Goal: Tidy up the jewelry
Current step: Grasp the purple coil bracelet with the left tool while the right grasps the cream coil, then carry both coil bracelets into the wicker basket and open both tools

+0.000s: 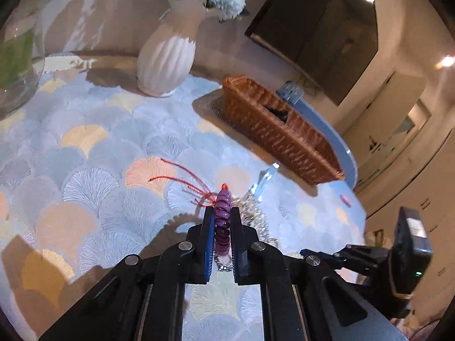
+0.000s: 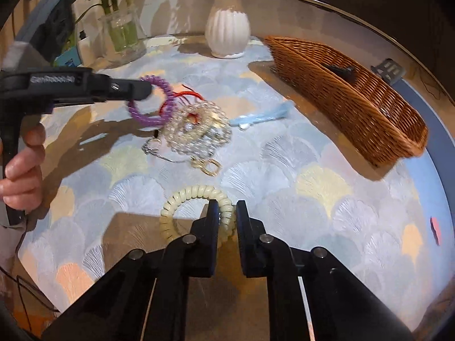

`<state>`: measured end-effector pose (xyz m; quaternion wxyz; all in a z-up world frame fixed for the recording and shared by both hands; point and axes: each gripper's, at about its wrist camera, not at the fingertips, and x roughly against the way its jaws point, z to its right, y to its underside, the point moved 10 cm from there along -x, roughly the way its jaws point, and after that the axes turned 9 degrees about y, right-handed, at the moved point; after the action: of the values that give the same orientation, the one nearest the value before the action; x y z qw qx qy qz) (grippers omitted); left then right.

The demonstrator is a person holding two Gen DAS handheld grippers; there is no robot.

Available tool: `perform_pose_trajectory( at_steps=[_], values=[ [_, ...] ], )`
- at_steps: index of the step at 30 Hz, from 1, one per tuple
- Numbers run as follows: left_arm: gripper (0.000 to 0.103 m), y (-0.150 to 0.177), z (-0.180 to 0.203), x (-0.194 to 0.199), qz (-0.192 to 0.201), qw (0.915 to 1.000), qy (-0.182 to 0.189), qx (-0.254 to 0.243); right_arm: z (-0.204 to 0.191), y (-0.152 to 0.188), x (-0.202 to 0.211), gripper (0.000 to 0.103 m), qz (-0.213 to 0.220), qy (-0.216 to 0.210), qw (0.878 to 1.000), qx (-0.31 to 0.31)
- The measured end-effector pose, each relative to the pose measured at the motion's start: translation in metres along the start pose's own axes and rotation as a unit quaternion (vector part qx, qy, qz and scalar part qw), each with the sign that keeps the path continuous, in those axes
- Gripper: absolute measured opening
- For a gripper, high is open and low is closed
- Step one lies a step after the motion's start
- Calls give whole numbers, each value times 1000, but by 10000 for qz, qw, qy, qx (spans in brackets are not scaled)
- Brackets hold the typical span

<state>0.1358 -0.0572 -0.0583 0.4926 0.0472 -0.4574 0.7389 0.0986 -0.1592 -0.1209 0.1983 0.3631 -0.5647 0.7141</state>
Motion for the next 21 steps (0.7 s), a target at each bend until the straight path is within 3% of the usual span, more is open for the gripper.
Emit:
perform_pose_trajectory(
  at_steps=[7,21],
  values=[
    [10,-9,14,16,297,9989,342,-77,24,5,9,14,-36,130,9994,-332],
    [10,-10,21,17,278,9989,205,-308,53,-10,34,14,247,-79,9968,-758]
  ],
)
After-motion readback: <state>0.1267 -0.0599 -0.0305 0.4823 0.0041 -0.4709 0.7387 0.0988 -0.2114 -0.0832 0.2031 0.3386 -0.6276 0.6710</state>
